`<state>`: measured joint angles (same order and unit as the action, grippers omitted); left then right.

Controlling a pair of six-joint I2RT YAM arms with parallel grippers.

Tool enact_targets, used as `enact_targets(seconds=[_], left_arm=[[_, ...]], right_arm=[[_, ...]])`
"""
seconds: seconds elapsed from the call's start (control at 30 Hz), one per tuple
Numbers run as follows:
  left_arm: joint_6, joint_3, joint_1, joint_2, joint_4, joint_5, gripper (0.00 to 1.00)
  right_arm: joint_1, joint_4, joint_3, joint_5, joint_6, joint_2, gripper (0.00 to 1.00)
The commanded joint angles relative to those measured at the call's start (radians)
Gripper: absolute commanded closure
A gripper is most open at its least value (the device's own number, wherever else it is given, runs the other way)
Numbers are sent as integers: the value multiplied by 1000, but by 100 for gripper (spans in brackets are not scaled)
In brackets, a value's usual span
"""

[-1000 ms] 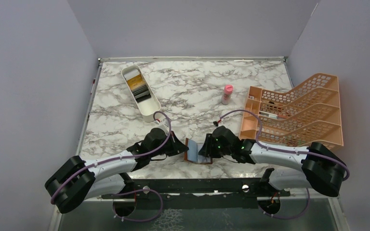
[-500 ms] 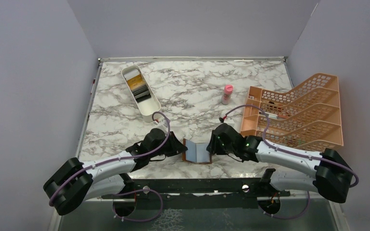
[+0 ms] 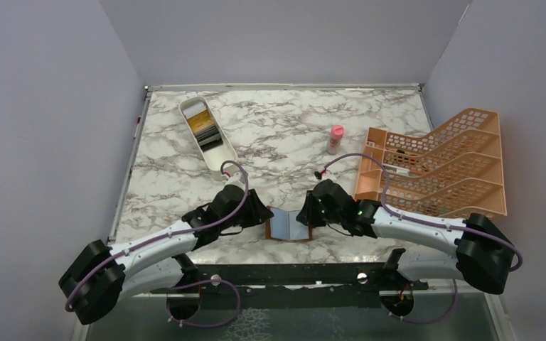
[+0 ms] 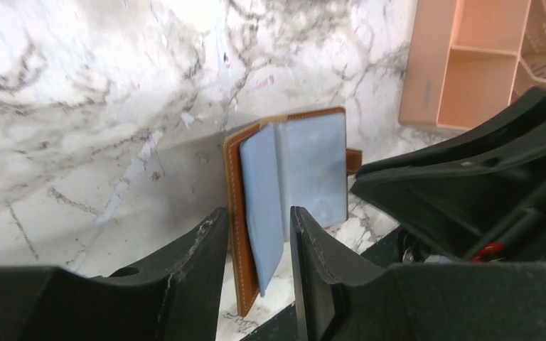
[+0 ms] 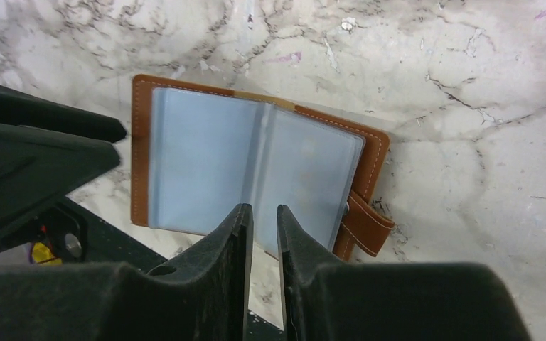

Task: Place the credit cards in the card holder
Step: Insert the credit card into the card holder, then pick up the credit card from the storage box.

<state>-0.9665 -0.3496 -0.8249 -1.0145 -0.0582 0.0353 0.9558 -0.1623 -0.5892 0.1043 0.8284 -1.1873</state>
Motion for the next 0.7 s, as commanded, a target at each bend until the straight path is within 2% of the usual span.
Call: enact_targets(seconds=[0.0,0.13,0.2,0.4,0.57,0.67], left_arm=[[86,-104,-2,61,182,-153,59],[240,-201,-1,70,273,-217,54],[334,-278,2,56,329,-296,49],[721,-546,62,-82,425,-447,49],[1035,-617,211,-146,352,-361,49],[1115,-639,340,-198,324,-301,50]], right_arm=[[5,73,20,-17,-9,-47,77],[6,72,43,13,-25,-56,77],[6,75,55,21,-33,-46,77],[6,74,82,-11,-55,-5,76],[6,77,79,-22,-71,-27,76],[6,106,80,-57,-77,-43,76]])
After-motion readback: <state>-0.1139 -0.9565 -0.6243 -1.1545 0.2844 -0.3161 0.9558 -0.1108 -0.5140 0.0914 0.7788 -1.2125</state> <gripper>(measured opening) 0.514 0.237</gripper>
